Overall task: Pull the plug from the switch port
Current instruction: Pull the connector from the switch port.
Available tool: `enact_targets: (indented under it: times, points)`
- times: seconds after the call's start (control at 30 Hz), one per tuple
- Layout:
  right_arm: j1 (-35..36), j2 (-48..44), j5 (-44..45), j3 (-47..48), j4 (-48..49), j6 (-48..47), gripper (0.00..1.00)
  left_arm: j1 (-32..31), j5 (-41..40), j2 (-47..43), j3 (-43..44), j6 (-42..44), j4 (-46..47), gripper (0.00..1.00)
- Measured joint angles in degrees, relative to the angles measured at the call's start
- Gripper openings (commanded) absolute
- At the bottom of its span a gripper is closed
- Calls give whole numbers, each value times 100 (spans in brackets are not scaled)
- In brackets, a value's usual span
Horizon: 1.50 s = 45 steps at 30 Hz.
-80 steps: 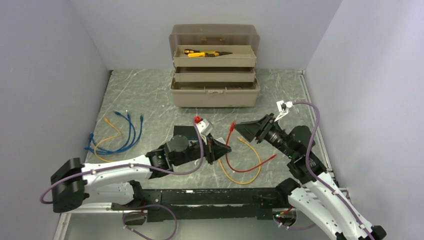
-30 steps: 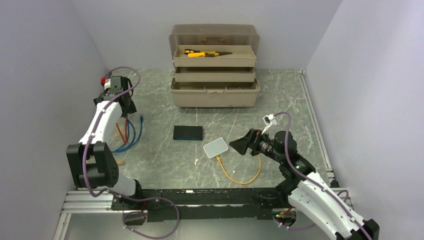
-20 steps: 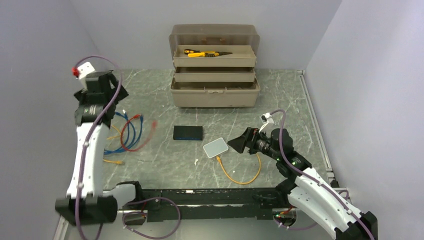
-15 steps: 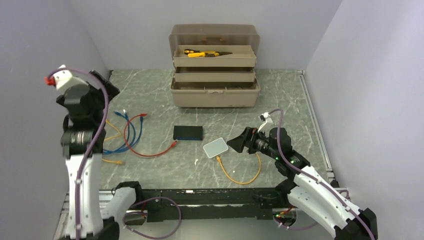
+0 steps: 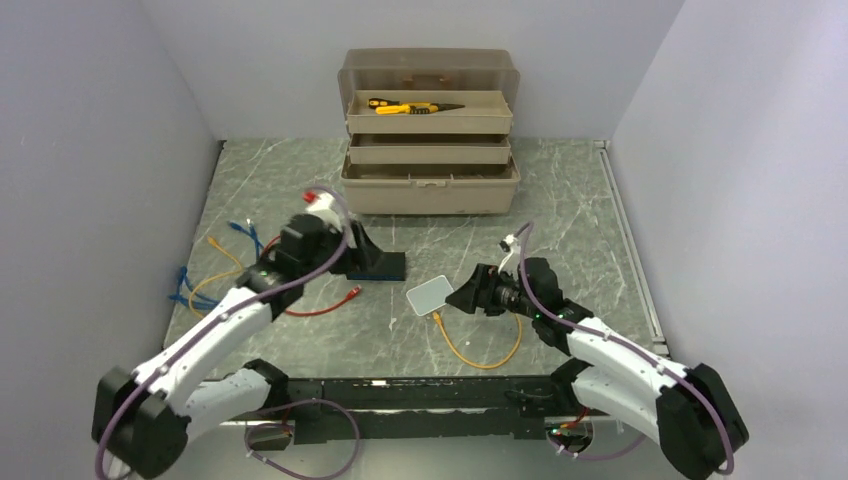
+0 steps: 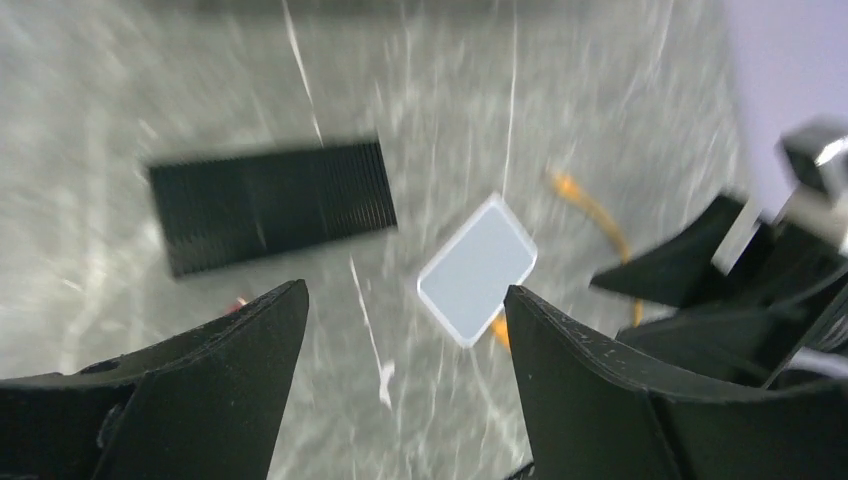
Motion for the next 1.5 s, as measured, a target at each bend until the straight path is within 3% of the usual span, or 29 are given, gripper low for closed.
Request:
enact_targets:
  times: [0.17,0.4,0.7,1.5]
  points:
    - [343,654,20,-243,485,181,69,-955,96,1064,-507,-107,459,73]
    - [557,1617,116,-444,1281,562,58,-1335,31,2155,-61,-52,1016,67]
    - [562,2208,330,-562,2035,857,48,-1731,-83,3276,236,-33,1473,62]
    - [562,3606,-66,-369,3560,1268,35,-2061,-334,4135,424,-39,1700,54]
